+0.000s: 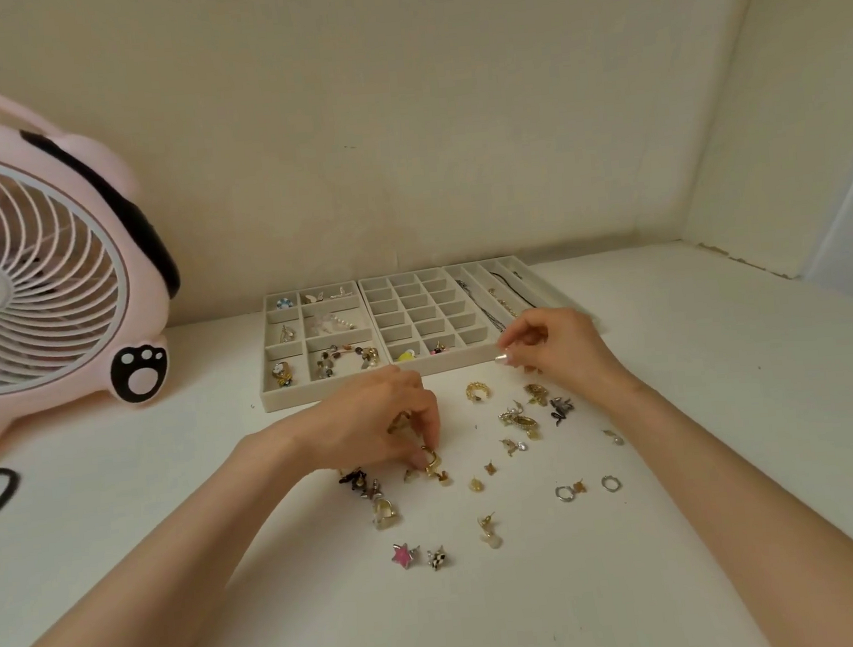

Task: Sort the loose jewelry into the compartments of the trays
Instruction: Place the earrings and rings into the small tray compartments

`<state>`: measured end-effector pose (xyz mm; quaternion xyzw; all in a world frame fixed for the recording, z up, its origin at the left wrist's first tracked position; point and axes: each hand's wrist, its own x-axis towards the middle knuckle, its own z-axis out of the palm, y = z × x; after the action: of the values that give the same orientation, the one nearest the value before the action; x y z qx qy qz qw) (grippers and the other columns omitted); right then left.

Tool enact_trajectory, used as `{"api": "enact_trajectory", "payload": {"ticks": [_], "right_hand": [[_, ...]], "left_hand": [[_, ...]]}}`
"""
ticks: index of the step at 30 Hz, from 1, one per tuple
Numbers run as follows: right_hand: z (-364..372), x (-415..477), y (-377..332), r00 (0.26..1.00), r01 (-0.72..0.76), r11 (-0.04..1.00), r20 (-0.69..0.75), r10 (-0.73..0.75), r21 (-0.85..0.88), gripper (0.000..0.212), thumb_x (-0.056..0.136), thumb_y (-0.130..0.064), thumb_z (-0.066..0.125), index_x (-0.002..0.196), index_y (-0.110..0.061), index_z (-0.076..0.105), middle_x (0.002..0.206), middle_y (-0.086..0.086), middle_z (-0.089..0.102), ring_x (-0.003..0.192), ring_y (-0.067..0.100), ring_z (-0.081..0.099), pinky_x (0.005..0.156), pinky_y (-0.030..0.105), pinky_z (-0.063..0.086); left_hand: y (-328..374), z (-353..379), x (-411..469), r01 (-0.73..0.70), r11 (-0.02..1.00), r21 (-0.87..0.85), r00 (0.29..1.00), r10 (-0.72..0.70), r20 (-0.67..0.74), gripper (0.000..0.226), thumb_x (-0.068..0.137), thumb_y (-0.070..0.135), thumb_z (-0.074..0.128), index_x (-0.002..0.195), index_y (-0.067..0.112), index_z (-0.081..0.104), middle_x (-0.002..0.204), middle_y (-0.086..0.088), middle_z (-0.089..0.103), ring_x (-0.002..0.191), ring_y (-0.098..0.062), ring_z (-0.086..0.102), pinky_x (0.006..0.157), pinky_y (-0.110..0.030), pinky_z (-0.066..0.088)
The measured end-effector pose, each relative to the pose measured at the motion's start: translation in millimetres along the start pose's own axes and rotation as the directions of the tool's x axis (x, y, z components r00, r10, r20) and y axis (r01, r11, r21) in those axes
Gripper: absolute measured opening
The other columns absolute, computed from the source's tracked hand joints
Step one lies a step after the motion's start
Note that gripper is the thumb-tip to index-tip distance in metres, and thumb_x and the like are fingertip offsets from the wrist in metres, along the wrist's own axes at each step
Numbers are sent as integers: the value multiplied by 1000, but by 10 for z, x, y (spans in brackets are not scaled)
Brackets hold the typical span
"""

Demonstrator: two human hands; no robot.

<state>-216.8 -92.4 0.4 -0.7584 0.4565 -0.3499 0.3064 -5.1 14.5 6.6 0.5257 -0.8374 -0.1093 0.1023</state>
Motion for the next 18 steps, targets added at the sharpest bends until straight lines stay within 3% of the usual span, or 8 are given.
{"api": "enact_trajectory", "payload": {"ticks": [6,11,13,18], "right_hand": [[-11,-7,-20,998,-45,990,-42,51,131,12,79,4,69,80,-8,69,75,9,67,60,15,65,61,22,57],[-48,21,4,992,-38,991,-117,53,130,12,81,1,68,86,-9,69,74,4,64,60,11,64,57,15,52],[-63,29,16,990,-18,996,-137,29,83,14,80,0,68,88,-12,72,73,3,63,62,9,60,57,15,49],[-101,73,23,985,-42,985,-160,69,167,13,81,3,67,82,-9,71,76,7,65,62,15,61,53,13,52]], "left_hand": [[6,-55,110,44,962,-268,984,-88,-153,15,79,18,73,78,21,58,80,11,59,70,-4,49,66,-19,42],[-69,-235,627,88,963,-253,931,-170,-323,6,83,16,67,84,17,61,82,6,60,70,-11,50,67,-26,41],[-97,-239,890,130,971,-200,928,-190,-321,6,85,17,65,91,15,64,84,7,60,70,-9,51,67,-26,40],[-208,-114,1336,228,964,-136,939,-254,-232,9,86,18,63,94,19,68,95,4,67,90,-16,61,77,-32,49]]}}
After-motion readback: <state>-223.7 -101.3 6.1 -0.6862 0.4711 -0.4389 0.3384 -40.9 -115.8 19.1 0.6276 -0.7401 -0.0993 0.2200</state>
